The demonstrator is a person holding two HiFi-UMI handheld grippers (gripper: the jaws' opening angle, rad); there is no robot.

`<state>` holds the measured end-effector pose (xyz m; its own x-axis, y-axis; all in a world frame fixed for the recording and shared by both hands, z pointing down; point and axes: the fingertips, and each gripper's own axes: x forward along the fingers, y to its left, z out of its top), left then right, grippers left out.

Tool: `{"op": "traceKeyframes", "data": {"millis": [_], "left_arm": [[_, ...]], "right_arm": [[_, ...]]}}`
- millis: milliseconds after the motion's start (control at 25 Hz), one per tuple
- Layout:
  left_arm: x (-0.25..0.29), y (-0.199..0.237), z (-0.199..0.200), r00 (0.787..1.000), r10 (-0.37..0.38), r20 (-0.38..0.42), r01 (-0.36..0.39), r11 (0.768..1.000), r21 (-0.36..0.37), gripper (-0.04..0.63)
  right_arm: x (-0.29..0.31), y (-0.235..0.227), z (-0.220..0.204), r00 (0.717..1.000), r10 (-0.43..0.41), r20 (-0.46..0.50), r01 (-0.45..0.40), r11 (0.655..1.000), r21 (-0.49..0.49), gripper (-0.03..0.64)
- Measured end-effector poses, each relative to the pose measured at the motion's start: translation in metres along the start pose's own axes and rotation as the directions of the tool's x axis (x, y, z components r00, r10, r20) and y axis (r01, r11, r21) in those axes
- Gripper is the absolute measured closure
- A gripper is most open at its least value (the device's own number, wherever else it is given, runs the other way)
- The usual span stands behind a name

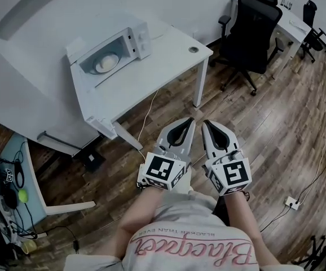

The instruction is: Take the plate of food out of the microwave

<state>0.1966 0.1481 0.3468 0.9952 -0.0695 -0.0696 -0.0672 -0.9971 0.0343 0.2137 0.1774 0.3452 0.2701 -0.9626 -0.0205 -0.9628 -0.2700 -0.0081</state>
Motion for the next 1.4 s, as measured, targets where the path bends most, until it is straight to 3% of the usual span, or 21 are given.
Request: {"op": "traceKeyframes", "data": {"millis": [840, 1400], "left_arm": [[0.025, 0.106, 0.001, 0.981, 0.195, 0.018, -0.195, 0.981, -0.023, 0.589], [0.047, 0.197, 0.001, 0.943, 0.332, 0.027, -0.330, 0.943, -0.038, 0.589]], "right_arm": [[0.105, 0.010, 0.003, 0.980, 0.200, -0.002, -0.200, 0.978, -0.056, 0.606], [0.200, 0.017, 0.002, 0.937, 0.348, -0.033, -0.349, 0.933, -0.086, 0.606]]}}
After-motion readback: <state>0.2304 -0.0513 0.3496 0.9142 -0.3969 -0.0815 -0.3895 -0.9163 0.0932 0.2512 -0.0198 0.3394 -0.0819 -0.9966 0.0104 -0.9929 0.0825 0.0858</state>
